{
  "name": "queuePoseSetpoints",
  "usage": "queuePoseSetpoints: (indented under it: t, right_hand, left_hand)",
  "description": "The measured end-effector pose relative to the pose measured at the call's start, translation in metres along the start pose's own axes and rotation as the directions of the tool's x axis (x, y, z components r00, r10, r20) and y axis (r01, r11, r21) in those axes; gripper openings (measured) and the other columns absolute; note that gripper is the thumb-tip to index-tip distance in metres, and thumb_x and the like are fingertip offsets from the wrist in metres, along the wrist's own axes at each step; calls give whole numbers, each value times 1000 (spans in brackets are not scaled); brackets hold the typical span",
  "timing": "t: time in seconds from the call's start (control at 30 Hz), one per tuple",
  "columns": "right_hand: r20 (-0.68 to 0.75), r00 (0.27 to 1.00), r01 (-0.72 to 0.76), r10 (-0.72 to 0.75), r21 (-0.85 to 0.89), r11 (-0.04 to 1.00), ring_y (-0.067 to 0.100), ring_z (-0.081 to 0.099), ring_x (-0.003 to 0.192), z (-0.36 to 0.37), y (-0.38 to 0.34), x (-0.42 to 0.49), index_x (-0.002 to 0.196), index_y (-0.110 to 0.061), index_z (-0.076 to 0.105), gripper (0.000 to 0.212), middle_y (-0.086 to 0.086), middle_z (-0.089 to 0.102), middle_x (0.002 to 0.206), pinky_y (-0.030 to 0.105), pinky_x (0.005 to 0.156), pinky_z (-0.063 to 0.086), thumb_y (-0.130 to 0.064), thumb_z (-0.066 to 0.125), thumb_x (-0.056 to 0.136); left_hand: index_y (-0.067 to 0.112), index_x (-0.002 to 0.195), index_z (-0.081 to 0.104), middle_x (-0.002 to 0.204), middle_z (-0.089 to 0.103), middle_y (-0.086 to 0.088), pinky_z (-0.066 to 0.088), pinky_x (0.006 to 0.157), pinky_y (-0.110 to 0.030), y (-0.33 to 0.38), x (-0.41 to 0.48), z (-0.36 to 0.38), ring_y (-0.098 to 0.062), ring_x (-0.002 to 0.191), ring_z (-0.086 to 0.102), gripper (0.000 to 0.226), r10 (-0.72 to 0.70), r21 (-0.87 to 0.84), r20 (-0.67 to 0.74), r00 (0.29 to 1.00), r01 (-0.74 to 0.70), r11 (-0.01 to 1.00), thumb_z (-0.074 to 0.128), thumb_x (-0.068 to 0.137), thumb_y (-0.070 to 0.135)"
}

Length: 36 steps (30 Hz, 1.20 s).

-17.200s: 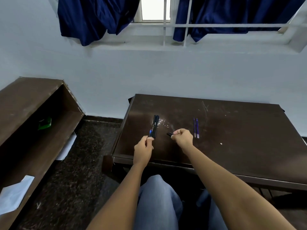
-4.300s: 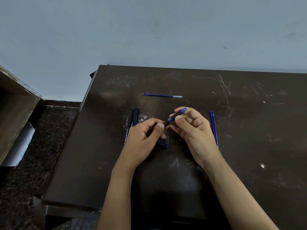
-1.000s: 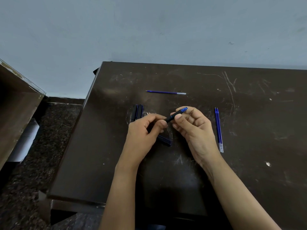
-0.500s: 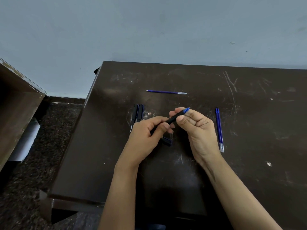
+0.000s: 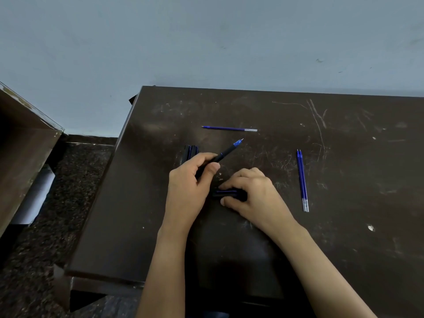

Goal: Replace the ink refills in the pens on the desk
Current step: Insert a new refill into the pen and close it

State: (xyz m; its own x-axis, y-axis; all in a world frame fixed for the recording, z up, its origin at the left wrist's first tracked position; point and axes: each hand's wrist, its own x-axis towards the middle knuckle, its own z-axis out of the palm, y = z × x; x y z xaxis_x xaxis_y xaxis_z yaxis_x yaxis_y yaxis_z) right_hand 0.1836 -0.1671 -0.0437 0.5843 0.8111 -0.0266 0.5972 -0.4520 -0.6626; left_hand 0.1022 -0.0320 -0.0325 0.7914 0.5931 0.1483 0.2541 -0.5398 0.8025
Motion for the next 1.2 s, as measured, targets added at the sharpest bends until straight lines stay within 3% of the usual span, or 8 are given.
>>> queuePoseSetpoints:
  t: [0.1, 0.2, 0.3, 0.37, 0.43, 0.73, 1.03, 1.2]
  right_hand:
    - [-147, 989, -18, 21, 18, 1000, 8, 56, 92, -2, 6, 1, 101, -23, 69, 21, -6, 64, 96, 24, 84, 47, -19, 71, 81]
    - [-377, 874, -151, 307, 390, 908, 0, 59, 73, -10, 14, 3, 95, -20, 66, 16, -10, 62, 82, 13, 73, 46, -11, 69, 83]
    - [-225, 817, -48, 530, 891, 452, 13, 68, 78, -20, 14, 5, 105, -7, 58, 14, 5, 66, 85, 25, 76, 54, -4, 59, 91]
    - [-125, 827, 50, 548, 987, 150, 19, 71, 80, -24, 10, 6, 112, -7, 52, 21, 9, 69, 82, 26, 73, 56, 0, 53, 92]
    - [-98, 826, 76, 555, 995, 63, 20, 71, 79, -24, 8, 6, 116, -9, 50, 26, 8, 70, 79, 26, 71, 56, 0, 53, 92]
    - [-75, 846, 13, 527, 993, 119, 7, 51, 68, -27, 9, 9, 111, -12, 70, 33, -7, 69, 86, 22, 72, 51, 1, 44, 94]
    - [-135, 840, 67, 526, 987, 147, 6, 51, 61, -27, 12, 8, 89, -10, 62, 18, 3, 58, 78, 19, 61, 47, 6, 52, 90]
    - [-202, 863, 39, 463, 940, 338, 7, 57, 67, -28, 15, 5, 100, -8, 61, 19, 2, 67, 82, 19, 67, 50, 5, 60, 86]
  left_hand:
    - [19, 110, 70, 97, 71, 9, 41, 77, -2, 0, -1, 0, 3, 91, 63, 20, -19, 6, -6, 1000, 19, 1000, 63, 91, 19]
    - [20, 111, 70, 96, 70, 11, 43, 79, -3, 2, 0, -1, 2, 91, 64, 21, -37, 1, 6, 999, 37, 999, 63, 91, 19]
    - [21, 111, 70, 93, 69, 14, 43, 77, -3, 4, -1, -1, 4, 89, 63, 22, -38, 3, 39, 999, 38, 999, 63, 91, 18]
    - [21, 110, 70, 93, 69, 15, 42, 77, -1, 5, -1, -1, 6, 90, 62, 21, -33, 8, 53, 998, 33, 999, 63, 91, 18]
    - [21, 110, 71, 94, 69, 15, 41, 77, -1, 5, -2, -1, 6, 91, 61, 21, -34, 4, 67, 997, 34, 999, 64, 90, 18]
    - [22, 110, 71, 92, 68, 17, 41, 74, -1, 3, -2, 0, 10, 87, 59, 22, -43, -11, 83, 996, 44, 999, 64, 90, 18]
    - [25, 109, 71, 92, 68, 19, 41, 75, -1, 2, -2, 1, 9, 89, 59, 22, -50, -22, 94, 994, 52, 998, 65, 89, 17]
    - [31, 102, 72, 85, 69, 17, 44, 72, -8, 5, -4, 3, 1, 83, 62, 19, -61, -30, 131, 990, 66, 997, 66, 88, 20]
